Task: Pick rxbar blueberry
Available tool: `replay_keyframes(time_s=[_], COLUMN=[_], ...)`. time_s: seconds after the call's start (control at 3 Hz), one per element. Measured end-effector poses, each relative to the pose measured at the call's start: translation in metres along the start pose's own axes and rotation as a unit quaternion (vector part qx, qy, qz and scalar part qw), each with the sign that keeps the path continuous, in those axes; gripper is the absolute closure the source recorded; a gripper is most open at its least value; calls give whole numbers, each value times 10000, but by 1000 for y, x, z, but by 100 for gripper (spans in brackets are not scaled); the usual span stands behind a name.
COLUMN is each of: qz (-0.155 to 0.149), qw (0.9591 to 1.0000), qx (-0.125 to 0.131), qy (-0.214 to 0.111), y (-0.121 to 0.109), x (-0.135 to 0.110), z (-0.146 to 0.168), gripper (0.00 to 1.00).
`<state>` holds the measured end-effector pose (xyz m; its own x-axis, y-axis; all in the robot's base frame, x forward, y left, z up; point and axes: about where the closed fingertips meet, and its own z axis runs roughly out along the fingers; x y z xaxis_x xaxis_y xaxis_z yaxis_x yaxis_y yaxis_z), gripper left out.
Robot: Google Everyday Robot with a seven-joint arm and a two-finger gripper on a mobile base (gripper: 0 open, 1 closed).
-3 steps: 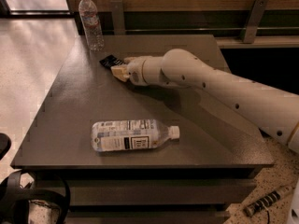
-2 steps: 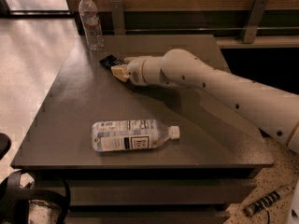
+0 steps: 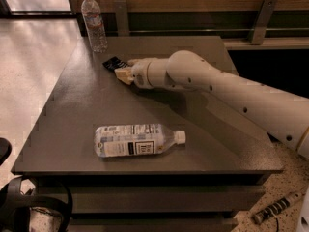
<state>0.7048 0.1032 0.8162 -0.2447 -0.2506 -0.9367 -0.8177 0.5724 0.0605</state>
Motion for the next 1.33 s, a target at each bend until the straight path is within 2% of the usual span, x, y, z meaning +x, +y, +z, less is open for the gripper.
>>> replay_keyframes(time_s=[1.33], qz=[-30], qw=[10000], qx=[28], qy=[-5], y=[-1], x=[-3], z=[-2], gripper=[100])
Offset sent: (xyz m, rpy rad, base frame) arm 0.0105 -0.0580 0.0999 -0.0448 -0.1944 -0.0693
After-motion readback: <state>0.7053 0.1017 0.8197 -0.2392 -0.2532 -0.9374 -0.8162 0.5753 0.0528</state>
